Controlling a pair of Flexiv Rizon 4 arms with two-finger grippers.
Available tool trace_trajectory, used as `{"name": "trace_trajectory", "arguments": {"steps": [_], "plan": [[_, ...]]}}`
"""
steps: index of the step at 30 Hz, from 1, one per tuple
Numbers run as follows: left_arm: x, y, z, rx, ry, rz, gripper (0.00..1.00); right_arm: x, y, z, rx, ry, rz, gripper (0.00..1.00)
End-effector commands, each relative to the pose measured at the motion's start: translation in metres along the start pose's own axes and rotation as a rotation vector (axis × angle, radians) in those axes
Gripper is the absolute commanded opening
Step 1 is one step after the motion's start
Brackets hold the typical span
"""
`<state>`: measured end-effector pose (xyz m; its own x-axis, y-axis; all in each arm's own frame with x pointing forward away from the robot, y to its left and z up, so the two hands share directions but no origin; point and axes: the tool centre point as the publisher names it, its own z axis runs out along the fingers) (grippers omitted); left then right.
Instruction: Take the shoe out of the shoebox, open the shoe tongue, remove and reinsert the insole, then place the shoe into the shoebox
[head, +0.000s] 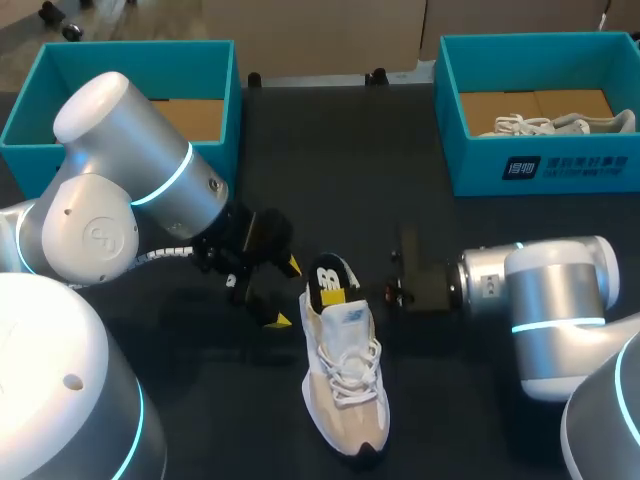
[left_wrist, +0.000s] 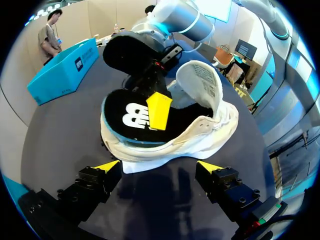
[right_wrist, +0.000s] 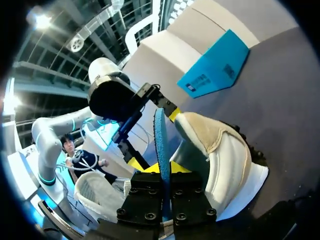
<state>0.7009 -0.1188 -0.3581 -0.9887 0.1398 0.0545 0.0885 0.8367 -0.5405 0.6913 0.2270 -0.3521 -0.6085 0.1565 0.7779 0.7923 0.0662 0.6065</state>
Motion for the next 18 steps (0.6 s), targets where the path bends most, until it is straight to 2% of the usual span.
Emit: {"name": "trace_trajectory", "arguments": {"steps": [1,6,9,10,12,18], "plan": [[0.001,0.000,0.001,0.002,-0.002,0.001,1.00,0.003,-0.012,0.003,-0.013,-0.013,0.005,0.00],[0.001,0.000,0.001,0.002,-0.002,0.001,1.00,0.009,-0.009,0.006,-0.008,-0.018,-0.013,0.00],[0.001,0.000,0.001,0.002,-0.002,0.001,1.00,0.012,-0.003,0.007,-0.003,-0.017,-0.042,0.36],[0.001,0.000,0.001,0.002,-0.002,0.001,1.00,0.014,-0.001,0.007,0.000,-0.016,-0.052,0.45],[0.001,0.000,0.001,0.002,-0.002,0.001,1.00,0.016,0.003,0.007,0.004,-0.023,-0.067,0.46],[0.001,0.000,0.001,0.002,-0.002,0.001,1.00,0.016,0.016,0.006,0.017,-0.035,-0.092,0.39]]}}
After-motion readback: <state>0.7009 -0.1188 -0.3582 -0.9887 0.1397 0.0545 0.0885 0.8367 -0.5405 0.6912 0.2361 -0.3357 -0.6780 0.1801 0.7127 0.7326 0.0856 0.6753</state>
